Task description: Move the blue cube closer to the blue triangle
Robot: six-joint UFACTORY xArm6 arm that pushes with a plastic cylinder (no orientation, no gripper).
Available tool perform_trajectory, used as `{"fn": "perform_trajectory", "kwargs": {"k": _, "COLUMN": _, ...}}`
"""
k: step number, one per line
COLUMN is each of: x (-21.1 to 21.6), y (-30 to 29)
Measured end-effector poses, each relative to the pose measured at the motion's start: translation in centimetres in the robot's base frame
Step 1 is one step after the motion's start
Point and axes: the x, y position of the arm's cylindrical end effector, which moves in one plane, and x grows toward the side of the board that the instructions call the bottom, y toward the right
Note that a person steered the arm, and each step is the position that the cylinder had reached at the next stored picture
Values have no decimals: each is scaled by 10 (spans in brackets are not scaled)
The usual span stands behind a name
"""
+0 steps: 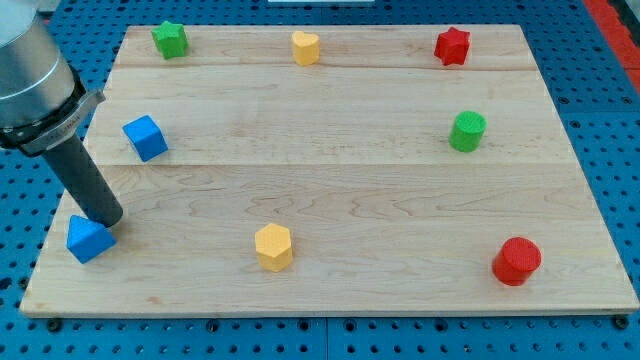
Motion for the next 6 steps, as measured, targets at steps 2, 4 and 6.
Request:
{"fn": "perform_trajectory", "kwargs": {"k": 2, "x": 0, "y": 2}}
{"fn": "perform_trajectory", "kwargs": {"k": 4, "x": -56, "y": 55}}
{"fn": "perform_trajectory", "kwargs": {"k": 6, "x": -137, "y": 73}}
